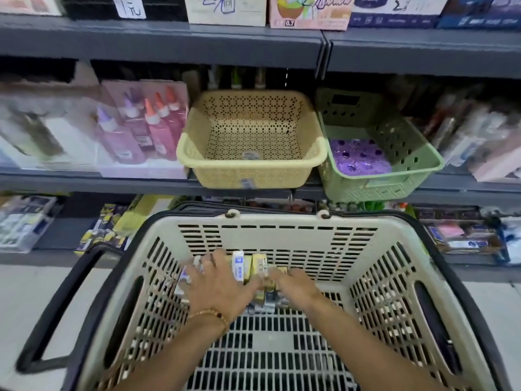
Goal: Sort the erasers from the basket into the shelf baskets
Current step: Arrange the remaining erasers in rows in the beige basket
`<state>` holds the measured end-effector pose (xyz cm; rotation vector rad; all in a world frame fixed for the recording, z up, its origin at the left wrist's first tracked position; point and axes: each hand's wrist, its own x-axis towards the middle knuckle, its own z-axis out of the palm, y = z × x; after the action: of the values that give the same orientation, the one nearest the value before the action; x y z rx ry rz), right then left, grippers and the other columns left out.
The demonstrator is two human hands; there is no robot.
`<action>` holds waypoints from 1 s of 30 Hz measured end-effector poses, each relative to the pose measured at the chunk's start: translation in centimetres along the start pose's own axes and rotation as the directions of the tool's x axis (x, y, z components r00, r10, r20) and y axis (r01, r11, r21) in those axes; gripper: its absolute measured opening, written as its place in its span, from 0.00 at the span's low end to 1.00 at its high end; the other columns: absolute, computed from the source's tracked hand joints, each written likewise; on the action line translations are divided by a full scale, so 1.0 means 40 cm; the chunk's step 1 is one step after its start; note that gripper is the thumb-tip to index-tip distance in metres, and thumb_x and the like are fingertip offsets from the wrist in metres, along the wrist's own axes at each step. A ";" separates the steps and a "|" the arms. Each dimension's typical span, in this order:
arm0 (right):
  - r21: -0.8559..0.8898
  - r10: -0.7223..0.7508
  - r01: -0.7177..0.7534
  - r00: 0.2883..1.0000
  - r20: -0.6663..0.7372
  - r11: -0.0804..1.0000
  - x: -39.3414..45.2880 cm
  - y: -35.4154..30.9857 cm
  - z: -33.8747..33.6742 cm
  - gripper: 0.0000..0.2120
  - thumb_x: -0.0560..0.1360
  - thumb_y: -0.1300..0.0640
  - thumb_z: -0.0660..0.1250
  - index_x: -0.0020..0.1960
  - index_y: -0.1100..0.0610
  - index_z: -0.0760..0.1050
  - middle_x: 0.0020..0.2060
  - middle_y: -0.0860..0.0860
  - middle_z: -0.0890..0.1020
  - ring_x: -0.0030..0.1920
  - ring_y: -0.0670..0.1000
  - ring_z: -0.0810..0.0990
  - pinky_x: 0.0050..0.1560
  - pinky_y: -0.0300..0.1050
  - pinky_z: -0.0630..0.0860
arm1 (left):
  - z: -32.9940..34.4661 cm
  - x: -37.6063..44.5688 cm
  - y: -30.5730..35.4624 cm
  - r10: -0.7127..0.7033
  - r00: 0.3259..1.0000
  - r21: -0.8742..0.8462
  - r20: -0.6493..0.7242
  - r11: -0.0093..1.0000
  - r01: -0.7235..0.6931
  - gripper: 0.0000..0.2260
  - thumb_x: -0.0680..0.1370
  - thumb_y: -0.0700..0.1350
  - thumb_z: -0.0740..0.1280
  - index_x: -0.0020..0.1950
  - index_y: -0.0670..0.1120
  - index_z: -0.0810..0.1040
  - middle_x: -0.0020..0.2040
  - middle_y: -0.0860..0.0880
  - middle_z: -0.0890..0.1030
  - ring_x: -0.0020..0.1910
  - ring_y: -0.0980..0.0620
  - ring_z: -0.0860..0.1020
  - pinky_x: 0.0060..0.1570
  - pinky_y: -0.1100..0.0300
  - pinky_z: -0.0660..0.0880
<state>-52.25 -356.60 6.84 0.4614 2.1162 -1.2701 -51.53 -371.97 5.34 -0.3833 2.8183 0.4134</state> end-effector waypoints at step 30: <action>0.474 0.039 -0.023 0.999 -0.024 0.880 0.063 0.052 0.014 0.06 0.78 0.56 0.67 0.49 0.53 0.70 0.40 0.53 0.83 0.35 0.50 0.83 0.34 0.48 0.83 | 0.056 0.017 0.010 0.391 0.914 0.305 0.109 0.862 -0.405 0.30 0.70 0.64 0.64 0.69 0.60 0.58 0.66 0.45 0.68 0.59 0.37 0.69 0.51 0.47 0.75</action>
<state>-52.75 -356.15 3.60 0.7226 1.7987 -1.7790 -51.78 -371.05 3.19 0.2820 2.8432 0.0288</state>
